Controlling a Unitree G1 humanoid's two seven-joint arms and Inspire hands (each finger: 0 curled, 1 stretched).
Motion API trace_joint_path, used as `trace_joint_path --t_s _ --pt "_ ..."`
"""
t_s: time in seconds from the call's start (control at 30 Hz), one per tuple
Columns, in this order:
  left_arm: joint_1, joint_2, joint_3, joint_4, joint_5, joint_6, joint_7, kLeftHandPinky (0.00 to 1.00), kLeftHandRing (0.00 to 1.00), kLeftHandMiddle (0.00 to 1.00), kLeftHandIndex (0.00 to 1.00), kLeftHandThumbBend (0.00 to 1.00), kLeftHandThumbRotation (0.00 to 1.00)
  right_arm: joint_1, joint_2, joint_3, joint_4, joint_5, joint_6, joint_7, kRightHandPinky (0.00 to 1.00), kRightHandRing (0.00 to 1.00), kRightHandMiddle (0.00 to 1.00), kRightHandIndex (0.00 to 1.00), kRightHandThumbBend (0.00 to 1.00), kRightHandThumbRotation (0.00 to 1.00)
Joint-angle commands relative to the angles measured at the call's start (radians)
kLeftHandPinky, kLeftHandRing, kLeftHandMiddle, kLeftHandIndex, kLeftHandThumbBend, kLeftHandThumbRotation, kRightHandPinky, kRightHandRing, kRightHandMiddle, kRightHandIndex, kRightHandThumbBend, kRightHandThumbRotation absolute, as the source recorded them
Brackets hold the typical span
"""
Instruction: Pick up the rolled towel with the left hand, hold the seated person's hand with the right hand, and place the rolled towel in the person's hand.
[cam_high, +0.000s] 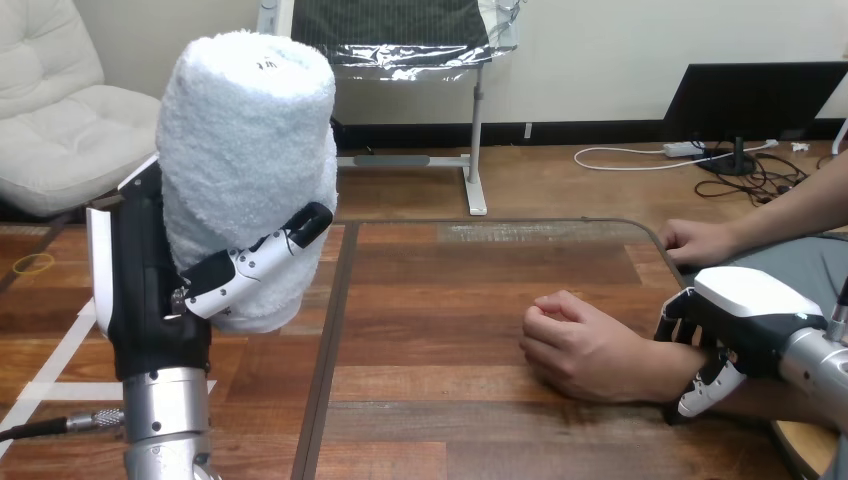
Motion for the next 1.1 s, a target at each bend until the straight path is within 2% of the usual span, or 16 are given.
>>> trace_joint_path --t_s 0.0,0.23,0.57,0.97,1.0,1.07 --pt "-0.081 -0.002 0.007 -0.034 -0.005 -0.031 0.005 0.19 0.25 0.31 0.37 0.56 0.0 0.005 0.052 0.032 0.047 -0.01 0.016 -0.011 0.29 0.37 0.47 0.53 0.87 0.01" --pt "-0.08 -0.002 0.006 -0.037 -0.007 -0.028 0.005 0.19 0.25 0.31 0.37 0.56 0.0 -0.001 0.058 0.039 0.065 -0.015 0.013 -0.032 0.2 0.27 0.38 0.49 0.86 0.0" --pt "-0.08 -0.004 0.005 -0.035 -0.005 -0.028 0.009 0.19 0.25 0.31 0.37 0.55 0.0 -0.003 0.061 0.049 0.067 -0.021 0.017 -0.046 0.17 0.24 0.34 0.46 0.86 0.0" --pt "-0.083 -0.002 0.005 -0.03 -0.006 -0.037 0.009 0.19 0.25 0.31 0.37 0.56 0.0 0.0 0.055 0.06 0.046 -0.029 0.034 -0.03 0.19 0.27 0.38 0.49 0.88 0.05" --pt "-0.083 -0.002 0.006 -0.029 -0.005 -0.037 0.009 0.19 0.25 0.31 0.37 0.56 0.0 -0.001 0.054 0.061 0.046 -0.03 0.035 -0.027 0.24 0.34 0.44 0.52 0.88 0.08" --pt "-0.083 -0.002 0.006 -0.029 -0.005 -0.037 0.01 0.19 0.25 0.31 0.37 0.56 0.0 -0.004 0.052 0.065 0.044 -0.033 0.042 -0.015 0.28 0.39 0.48 0.54 0.88 0.09"
